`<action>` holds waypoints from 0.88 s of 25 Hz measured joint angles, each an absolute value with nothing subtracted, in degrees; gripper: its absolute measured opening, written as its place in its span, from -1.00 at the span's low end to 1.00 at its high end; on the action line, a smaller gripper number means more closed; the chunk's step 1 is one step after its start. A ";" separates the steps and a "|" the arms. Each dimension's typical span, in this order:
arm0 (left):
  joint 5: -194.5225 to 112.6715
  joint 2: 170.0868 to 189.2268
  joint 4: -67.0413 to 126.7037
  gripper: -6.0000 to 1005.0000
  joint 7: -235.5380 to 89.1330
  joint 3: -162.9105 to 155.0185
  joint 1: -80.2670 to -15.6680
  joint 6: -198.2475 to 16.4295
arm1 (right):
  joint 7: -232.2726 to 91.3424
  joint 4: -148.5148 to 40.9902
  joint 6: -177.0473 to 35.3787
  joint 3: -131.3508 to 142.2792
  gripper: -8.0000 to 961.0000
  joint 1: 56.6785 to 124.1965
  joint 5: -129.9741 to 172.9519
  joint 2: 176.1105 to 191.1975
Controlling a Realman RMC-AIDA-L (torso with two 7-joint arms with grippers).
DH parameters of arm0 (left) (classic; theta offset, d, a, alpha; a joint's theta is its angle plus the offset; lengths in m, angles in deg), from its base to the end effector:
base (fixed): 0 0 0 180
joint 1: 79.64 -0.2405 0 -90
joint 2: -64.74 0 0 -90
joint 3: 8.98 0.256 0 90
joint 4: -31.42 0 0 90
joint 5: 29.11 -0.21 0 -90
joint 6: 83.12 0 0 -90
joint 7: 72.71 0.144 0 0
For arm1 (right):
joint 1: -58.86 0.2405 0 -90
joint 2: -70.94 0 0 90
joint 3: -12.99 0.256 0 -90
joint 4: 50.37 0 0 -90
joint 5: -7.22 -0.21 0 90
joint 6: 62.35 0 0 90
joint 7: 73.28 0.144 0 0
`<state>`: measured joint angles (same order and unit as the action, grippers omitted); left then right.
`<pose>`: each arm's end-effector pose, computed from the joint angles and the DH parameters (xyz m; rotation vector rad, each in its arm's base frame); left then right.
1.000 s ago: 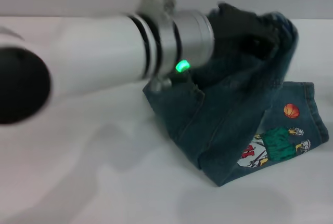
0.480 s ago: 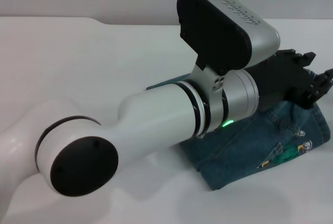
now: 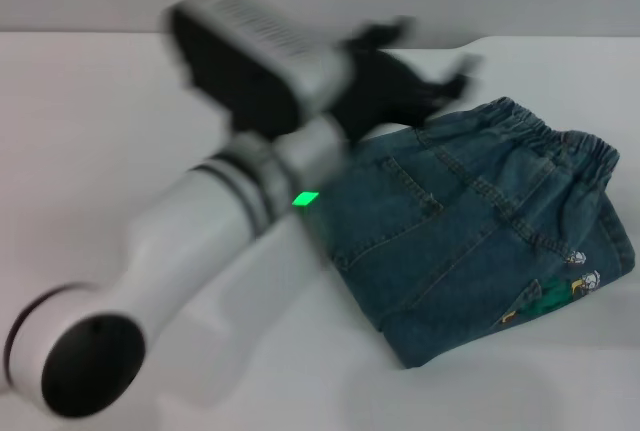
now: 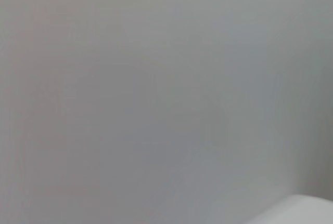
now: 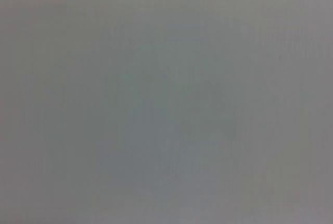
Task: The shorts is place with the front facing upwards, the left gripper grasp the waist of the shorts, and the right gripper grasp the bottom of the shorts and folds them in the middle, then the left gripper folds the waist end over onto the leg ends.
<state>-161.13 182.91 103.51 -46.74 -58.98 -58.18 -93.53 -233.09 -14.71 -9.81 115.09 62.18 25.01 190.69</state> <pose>-0.0958 0.3308 -0.1032 -2.2147 -0.3850 -0.7284 0.3715 0.2854 0.0430 -1.5656 0.5382 0.5505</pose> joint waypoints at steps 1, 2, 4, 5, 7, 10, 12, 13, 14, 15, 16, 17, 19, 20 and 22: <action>-162.15 182.91 100.98 0.31 -46.59 -59.18 -59.17 -97.68 | -233.12 -15.13 -9.03 114.87 -0.97 61.47 24.88 190.70; -163.52 182.98 95.30 0.37 -46.84 -59.25 -60.20 -107.13 | -233.13 -15.60 -8.28 114.75 -0.97 60.97 24.76 190.70; -164.00 183.07 89.14 0.50 -48.51 -59.19 -60.49 -116.68 | -233.14 -17.04 -6.01 114.85 -0.97 59.91 24.60 190.71; -164.08 183.18 84.01 0.53 -50.41 -59.07 -60.49 -123.46 | -233.23 -17.91 -4.48 115.10 -0.97 59.48 24.56 190.71; -164.18 183.17 75.62 0.58 -56.23 -58.86 -59.81 -131.99 | -234.12 -20.51 0.03 116.24 -0.97 58.77 24.49 190.72; -164.24 183.19 69.77 0.57 -61.46 -58.92 -58.93 -136.94 | -236.59 -23.66 5.57 118.23 -0.84 57.95 23.59 190.74; -164.03 183.26 63.78 0.57 -66.66 -59.71 -58.21 -139.59 | -237.97 -24.71 8.03 118.59 -0.71 57.02 21.44 190.74; -164.03 183.22 62.43 0.57 -67.96 -60.13 -58.21 -139.88 | -238.37 -25.06 9.11 118.59 -0.64 56.42 20.17 190.74; -164.05 183.18 61.35 0.57 -68.57 -60.50 -58.26 -140.14 | -238.53 -25.30 10.05 118.71 -0.57 55.77 18.87 190.74; -164.05 183.18 61.35 0.57 -68.57 -60.50 -58.26 -140.14 | -238.55 -25.46 10.86 118.90 -0.54 55.01 17.66 190.74; -164.05 183.18 61.35 0.57 -68.57 -60.50 -58.26 -140.14 | -238.55 -25.56 11.23 119.02 -0.50 54.46 16.83 190.74; -164.23 183.25 60.16 0.57 -68.41 -60.58 -58.17 -140.44 | -238.55 -25.60 11.52 119.07 -0.47 53.88 15.87 190.74; -164.42 183.30 59.34 0.57 -68.12 -60.32 -57.83 -140.66 | -238.54 -25.85 11.80 118.88 -0.40 53.23 14.10 190.74; -164.42 183.30 59.34 0.57 -68.12 -60.32 -57.83 -140.66 | -238.54 -25.98 11.83 118.74 -0.35 53.09 13.67 190.74; -164.46 183.36 58.96 0.57 -68.04 -60.28 -57.58 -140.79 | -238.54 -26.19 11.89 118.56 -0.26 52.95 13.16 190.74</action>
<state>-164.46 183.36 58.96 -68.04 -60.28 -57.58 -140.79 -238.54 -26.19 11.89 118.56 52.95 13.16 190.74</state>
